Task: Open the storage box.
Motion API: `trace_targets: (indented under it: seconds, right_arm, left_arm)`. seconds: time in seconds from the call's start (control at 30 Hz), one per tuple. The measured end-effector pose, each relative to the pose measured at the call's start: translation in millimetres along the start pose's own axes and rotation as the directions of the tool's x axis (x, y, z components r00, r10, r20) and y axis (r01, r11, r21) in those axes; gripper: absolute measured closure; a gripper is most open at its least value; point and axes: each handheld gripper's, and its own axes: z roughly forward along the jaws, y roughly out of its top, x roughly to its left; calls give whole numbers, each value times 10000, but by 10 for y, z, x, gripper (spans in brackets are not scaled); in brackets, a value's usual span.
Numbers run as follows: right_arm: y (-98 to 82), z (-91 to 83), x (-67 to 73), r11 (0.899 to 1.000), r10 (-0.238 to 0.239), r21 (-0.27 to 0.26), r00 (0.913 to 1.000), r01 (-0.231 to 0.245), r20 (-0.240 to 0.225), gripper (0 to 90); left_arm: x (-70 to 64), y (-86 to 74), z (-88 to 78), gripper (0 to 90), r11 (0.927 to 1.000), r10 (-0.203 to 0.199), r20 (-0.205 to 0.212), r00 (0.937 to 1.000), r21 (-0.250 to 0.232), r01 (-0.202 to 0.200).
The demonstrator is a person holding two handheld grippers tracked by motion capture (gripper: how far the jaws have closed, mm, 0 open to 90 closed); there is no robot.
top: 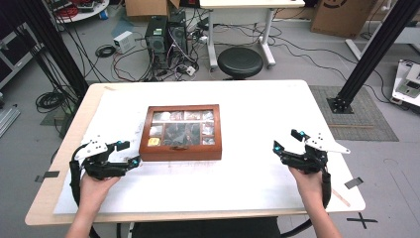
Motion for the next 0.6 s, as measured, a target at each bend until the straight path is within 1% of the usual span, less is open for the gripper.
trace_targets:
  seconds: [0.1,0.17,0.23,0.37,0.5,0.53,0.6]
  right_arm:
    - [-1,1,0,10000,-8,8,10000,8,8,221]
    - [-2,3,0,10000,0,16,10000,0,-2,221]
    - [-3,7,-2,10000,-6,21,10000,6,-15,221]
    - [-5,10,-3,10000,48,42,10000,-48,13,221]
    - [0,9,-5,10000,24,1,10000,-24,23,221]
    - [2,10,-5,10000,41,21,10000,-41,49,221]
    - [4,19,-10,10000,72,44,10000,-72,43,221]
  left_arm:
    - [-15,-3,17,259,9999,83,-7,10000,58,-83]
    - [-24,-4,33,256,9998,160,101,9998,96,-161]
    - [-29,-2,39,251,9999,130,51,9999,99,-130]
    - [-33,-4,38,251,9999,107,103,9999,55,-107]
    - [-46,1,19,250,9997,229,32,9997,-36,-229]
    - [-49,0,13,251,9997,231,-32,9997,-55,-232]
    - [-48,-1,9,250,9998,211,-13,9998,-48,-211]
